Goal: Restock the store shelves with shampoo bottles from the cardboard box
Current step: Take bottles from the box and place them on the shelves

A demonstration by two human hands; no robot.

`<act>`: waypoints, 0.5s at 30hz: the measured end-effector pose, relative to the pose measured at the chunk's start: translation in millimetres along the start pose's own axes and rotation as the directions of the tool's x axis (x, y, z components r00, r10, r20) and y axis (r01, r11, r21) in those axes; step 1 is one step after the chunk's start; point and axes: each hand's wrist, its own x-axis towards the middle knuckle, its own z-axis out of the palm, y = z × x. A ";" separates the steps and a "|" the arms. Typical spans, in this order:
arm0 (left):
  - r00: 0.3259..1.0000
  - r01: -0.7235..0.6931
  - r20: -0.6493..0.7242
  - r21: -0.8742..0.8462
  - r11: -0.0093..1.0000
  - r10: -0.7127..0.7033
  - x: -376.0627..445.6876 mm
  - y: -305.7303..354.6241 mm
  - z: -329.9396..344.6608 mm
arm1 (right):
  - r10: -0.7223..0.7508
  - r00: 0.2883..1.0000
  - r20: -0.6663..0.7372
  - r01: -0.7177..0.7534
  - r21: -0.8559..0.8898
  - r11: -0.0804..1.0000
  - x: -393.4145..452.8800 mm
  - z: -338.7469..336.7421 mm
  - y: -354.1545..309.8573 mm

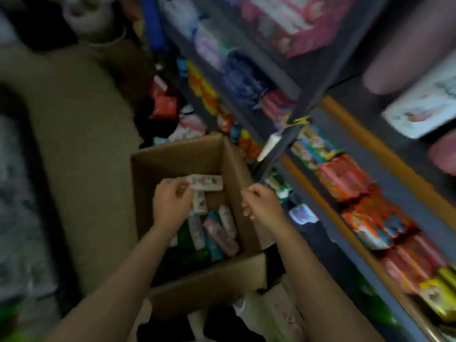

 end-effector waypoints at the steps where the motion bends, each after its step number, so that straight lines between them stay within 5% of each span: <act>1: 0.996 0.020 -0.089 0.099 0.995 -0.011 3.2 -26.6 -7.8 | 0.034 0.997 0.065 -0.032 -0.030 0.999 14.8 25.8 5.0; 4: 0.963 0.179 -0.228 0.156 0.971 -0.141 11.6 -80.6 -20.8 | 0.170 0.959 0.226 -0.135 -0.161 0.978 48.4 93.2 20.2; 7: 0.946 0.307 -0.113 -0.002 0.952 -0.305 22.9 -111.8 -15.5 | 0.310 0.908 0.281 -0.237 -0.266 0.934 81.3 139.2 49.1; 15: 0.912 0.409 -0.066 0.044 0.912 -0.406 38.9 -139.0 11.2 | 0.430 0.901 0.054 -0.355 -0.478 0.803 149.8 184.6 155.3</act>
